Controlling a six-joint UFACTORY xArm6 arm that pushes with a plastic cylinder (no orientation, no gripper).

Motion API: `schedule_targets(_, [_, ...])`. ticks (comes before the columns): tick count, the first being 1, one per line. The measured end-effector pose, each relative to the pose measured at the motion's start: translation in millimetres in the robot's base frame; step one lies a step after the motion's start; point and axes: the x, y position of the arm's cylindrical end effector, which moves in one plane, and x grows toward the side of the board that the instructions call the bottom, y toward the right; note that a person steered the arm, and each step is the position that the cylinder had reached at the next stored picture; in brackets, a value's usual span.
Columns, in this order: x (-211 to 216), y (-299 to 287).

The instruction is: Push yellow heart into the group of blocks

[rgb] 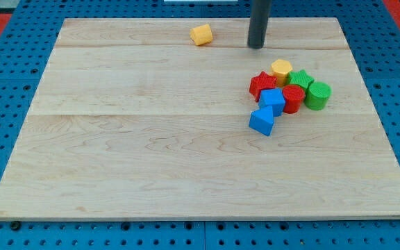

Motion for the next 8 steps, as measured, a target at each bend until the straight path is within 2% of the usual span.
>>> schedule_targets(1, [-52.2, -9.5])
schedule_targets(2, [-51.4, -111.2])
schedule_targets(3, [-32.9, -248.3])
schedule_targets(4, [-2.3, -189.7])
schedule_targets(5, [-21.1, -208.5])
schedule_targets(6, [-46.2, -168.2])
schedule_targets(7, [-35.4, -93.2])
schedule_targets(8, [32.2, -128.7])
